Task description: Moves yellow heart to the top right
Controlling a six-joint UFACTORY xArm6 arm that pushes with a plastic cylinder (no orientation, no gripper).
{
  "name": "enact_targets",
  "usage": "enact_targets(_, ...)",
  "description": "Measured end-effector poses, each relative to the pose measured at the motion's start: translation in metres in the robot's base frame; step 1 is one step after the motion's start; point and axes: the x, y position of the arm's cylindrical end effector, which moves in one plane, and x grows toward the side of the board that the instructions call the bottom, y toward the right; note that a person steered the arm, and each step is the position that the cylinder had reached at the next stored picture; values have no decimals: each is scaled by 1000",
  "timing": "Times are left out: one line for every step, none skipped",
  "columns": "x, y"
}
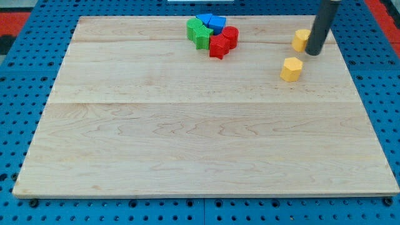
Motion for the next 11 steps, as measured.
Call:
enact_targets(-8,2)
enact_targets(-12,-26)
enact_targets(-6,-30)
enact_targets(-7,-44)
enact_targets(-20,-54)
enact_targets(-31,-54)
enact_targets(-43,-54)
enact_targets(-63,-54)
enact_targets(-78,-54)
enact_targets(-69,-53)
enact_targets(-28,-47)
